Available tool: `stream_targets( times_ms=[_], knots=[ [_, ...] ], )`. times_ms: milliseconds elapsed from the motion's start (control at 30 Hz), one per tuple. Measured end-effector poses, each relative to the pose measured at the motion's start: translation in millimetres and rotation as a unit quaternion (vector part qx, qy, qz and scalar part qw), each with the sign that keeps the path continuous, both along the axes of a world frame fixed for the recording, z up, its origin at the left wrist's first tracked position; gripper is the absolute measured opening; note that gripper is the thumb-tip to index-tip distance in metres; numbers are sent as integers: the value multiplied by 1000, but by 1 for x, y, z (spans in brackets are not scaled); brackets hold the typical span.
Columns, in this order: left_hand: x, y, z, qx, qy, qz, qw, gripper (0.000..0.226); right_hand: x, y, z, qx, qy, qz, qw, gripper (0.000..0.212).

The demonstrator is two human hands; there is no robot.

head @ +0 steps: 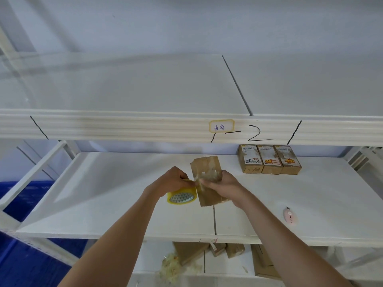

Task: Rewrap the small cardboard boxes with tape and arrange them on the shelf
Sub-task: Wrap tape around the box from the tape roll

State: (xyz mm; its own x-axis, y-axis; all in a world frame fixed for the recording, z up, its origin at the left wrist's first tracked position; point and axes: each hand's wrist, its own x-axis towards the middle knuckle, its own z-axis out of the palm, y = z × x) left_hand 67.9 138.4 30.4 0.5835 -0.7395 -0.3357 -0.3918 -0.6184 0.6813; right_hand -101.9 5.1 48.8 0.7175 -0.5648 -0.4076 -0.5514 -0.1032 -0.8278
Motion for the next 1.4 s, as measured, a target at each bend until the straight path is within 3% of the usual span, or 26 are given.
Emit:
stream_targets(
  times_ms=[67, 133, 233, 433, 633, 767, 967, 1133, 1233, 1400],
  knots=[
    [-5, -5, 1, 3, -14, -3, 1000, 33, 5, 4, -3, -75, 23, -26, 997, 100],
    [-9, -9, 4, -1, -27, -5, 1000, 34, 8, 6, -5, -96, 25, -49, 994, 108],
    [-9, -7, 9, -3, -11, -15, 1000, 44, 6, 4, -6, -82, 6, -79, 994, 97],
    [2, 5, 12, -9, 55, -56, 997, 24, -7, -6, -4, -79, 9, -93, 993, 71],
    [7, 9, 1, 53, -48, -14, 997, 42, -12, -8, 1, -28, -13, -87, 996, 60],
    [10, 17, -8, 15, 27, -6, 1000, 52, -17, -13, 4, 5, -25, -85, 996, 53],
    [9, 22, -8, -31, 98, -30, 994, 53, -18, -21, 1, 55, -32, -79, 995, 58],
    [8, 11, -3, 57, -16, 13, 998, 55, -14, -18, 2, 83, -51, -72, 993, 55],
    [10, 10, 1, 56, -21, 14, 998, 56, -13, -23, 1, 99, -68, -67, 990, 62],
    [15, 19, 4, -56, 78, -20, 995, 62, -19, -33, 1, 126, -84, -80, 985, 63]
  ],
)
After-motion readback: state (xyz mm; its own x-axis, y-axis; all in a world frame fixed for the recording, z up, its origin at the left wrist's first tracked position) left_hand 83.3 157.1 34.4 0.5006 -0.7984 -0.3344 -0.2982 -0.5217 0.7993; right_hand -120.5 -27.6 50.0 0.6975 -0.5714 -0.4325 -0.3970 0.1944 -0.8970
